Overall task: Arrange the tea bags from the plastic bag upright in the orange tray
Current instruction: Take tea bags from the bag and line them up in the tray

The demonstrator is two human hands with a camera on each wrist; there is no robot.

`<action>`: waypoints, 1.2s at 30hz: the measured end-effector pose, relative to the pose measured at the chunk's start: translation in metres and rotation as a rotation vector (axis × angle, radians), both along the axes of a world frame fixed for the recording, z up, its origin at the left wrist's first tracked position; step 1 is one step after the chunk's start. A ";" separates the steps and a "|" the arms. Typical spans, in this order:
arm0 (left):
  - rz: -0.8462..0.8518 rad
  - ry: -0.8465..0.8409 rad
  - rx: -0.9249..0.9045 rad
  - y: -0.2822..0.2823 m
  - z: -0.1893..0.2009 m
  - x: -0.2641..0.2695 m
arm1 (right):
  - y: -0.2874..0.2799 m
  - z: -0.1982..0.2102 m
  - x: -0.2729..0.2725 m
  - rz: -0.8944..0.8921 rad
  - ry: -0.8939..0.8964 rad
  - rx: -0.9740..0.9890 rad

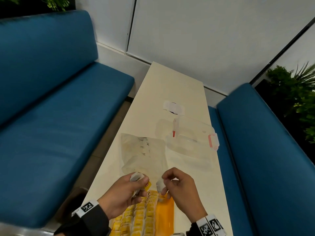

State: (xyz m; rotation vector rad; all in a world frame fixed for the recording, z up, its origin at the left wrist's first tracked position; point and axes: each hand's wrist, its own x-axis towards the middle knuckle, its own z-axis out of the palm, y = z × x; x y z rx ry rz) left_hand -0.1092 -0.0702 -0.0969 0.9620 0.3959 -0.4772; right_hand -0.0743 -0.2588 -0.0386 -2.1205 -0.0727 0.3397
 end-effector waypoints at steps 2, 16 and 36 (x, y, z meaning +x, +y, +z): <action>0.021 -0.001 -0.016 -0.002 0.001 0.001 | 0.002 -0.001 -0.002 -0.009 0.022 0.009; 0.082 -0.046 0.003 -0.010 0.001 0.005 | 0.013 -0.016 -0.002 -0.022 -0.122 -0.018; -0.077 -0.479 0.667 -0.013 -0.002 0.008 | -0.001 0.007 0.008 0.188 -0.083 -0.267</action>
